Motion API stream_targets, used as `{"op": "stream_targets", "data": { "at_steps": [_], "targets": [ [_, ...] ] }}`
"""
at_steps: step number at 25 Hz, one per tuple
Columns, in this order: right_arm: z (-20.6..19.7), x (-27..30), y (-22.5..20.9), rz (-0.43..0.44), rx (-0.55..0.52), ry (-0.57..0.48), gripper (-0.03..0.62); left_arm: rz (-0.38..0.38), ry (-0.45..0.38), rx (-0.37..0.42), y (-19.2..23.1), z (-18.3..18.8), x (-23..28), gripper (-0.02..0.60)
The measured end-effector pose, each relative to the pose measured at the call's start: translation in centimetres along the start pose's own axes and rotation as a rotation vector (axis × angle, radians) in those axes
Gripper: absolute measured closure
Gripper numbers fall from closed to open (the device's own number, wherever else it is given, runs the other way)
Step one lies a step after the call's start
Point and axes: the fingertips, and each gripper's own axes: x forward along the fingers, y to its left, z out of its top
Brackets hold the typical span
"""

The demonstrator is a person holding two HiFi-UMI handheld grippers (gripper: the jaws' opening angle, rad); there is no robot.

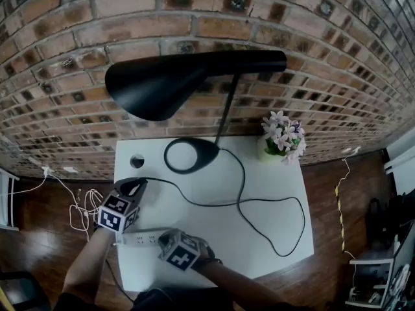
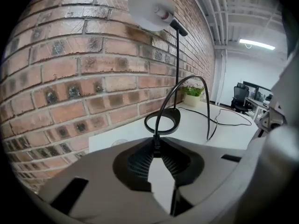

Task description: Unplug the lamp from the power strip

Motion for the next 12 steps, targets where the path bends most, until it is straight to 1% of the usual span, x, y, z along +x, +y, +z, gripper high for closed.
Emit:
{"op": "stream_targets", "data": {
  "at_steps": [5,9,12],
  "targets": [
    [0.3,0.1,0.2,-0.007,0.035,0.021,0.592,-0.003,-0.005,-0.039,2.6,-0.2,1.4,0.520],
    [0.2,0.2,0.0,0.002,0.070,0.066,0.592,0.032,-0.018,-0.072,5.0,-0.2,2.8,0.520],
    [0.5,0.2,0.0,0.000,0.084,0.050,0.592,0.030,-0.027,-0.104,6.3,0.0,4.0,0.520]
  ]
}}
